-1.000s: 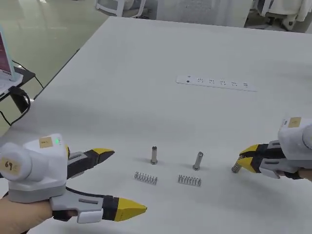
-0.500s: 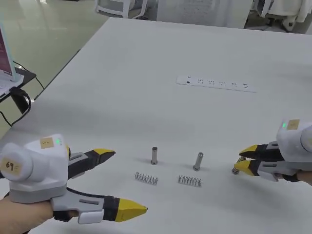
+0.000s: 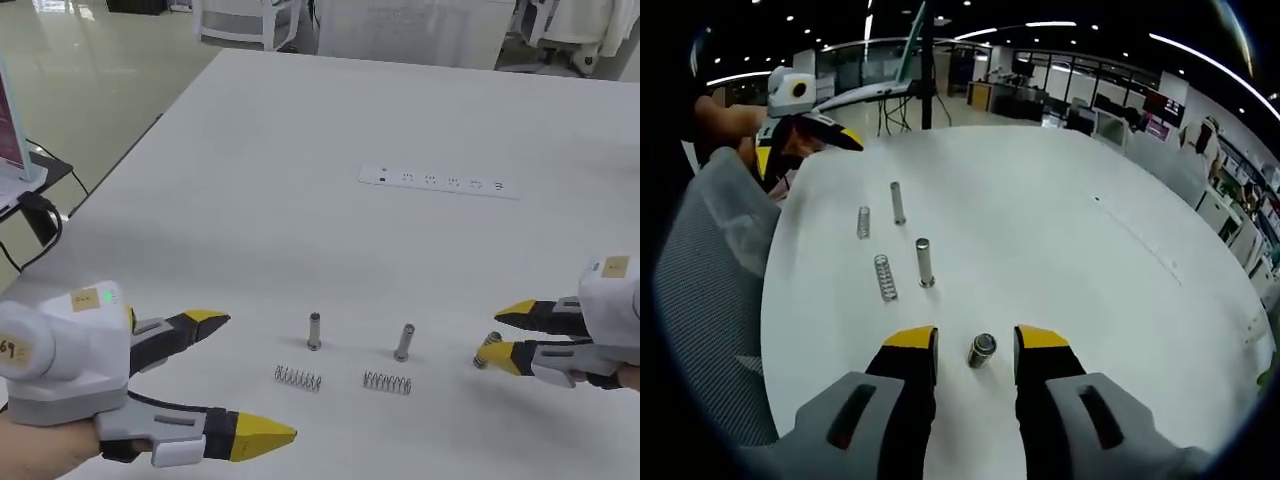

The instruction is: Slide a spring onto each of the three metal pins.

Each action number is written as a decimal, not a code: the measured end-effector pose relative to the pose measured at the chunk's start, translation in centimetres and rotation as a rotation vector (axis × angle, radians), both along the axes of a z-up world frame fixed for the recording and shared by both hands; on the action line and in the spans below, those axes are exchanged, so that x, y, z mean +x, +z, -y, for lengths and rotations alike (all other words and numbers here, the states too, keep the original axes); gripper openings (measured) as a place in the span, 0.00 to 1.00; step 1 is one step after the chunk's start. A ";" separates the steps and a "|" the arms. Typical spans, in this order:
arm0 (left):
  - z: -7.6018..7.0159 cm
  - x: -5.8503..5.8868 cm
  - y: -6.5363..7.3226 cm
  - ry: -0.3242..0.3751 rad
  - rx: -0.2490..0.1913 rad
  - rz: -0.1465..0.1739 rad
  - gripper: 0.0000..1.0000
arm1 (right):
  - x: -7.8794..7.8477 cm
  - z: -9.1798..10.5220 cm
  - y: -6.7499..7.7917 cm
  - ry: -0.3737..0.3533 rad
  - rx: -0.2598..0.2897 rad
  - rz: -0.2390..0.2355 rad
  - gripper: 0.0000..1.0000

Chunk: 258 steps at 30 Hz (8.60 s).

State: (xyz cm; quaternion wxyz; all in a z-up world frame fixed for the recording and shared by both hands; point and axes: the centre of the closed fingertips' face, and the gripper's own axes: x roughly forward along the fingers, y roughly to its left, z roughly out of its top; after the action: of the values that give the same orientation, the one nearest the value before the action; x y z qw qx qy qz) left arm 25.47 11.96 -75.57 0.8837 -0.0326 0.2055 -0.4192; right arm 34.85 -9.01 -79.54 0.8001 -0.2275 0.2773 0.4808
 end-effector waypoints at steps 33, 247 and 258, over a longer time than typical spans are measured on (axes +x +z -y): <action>0.0 -0.1 -0.3 -0.017 0.011 -0.002 0.93 | -3.7 0.7 1.9 0.057 -0.005 0.056 0.33; 13.7 -0.9 -0.4 -0.426 -0.043 0.009 0.02 | -10.5 -6.4 2.0 0.440 -0.032 -0.005 0.10; 13.6 -0.9 -0.5 -0.420 -0.044 0.001 0.02 | -10.3 -6.5 2.9 0.448 -0.028 0.014 0.07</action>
State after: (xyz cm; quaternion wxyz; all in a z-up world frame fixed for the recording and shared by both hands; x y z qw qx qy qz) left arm 24.54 -1.60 -76.09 0.7762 -0.0083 0.1980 -0.5986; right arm 24.51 -2.55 -76.61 0.6720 -0.2980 0.2211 0.6409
